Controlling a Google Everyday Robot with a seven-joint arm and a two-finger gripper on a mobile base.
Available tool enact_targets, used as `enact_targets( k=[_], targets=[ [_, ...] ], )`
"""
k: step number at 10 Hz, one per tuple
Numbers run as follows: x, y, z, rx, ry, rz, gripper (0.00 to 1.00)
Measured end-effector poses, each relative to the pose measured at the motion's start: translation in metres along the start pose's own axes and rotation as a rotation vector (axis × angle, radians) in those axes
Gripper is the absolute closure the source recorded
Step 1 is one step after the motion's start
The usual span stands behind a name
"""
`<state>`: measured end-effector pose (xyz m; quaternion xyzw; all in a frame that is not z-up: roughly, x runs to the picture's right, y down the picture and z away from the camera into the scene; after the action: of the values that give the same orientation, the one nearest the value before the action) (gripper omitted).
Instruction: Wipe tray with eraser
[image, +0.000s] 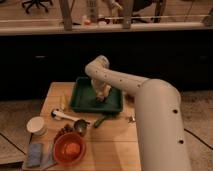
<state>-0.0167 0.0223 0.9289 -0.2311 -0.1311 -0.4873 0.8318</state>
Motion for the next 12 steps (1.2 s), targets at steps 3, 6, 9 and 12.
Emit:
enact_targets(
  k=[3,6,9,12],
  targets=[
    [0.006,-0.012,0.013,0.005,-0.044,-0.029,0.97],
    [-0.013,-0.036,0.022,0.010,-0.084,-0.112,0.97],
    [-0.051,-0.041,0.020,0.011,-0.113,-0.194,0.97],
    [-0.088,-0.014,0.012,-0.027,-0.122,-0.210,0.97]
  ],
)
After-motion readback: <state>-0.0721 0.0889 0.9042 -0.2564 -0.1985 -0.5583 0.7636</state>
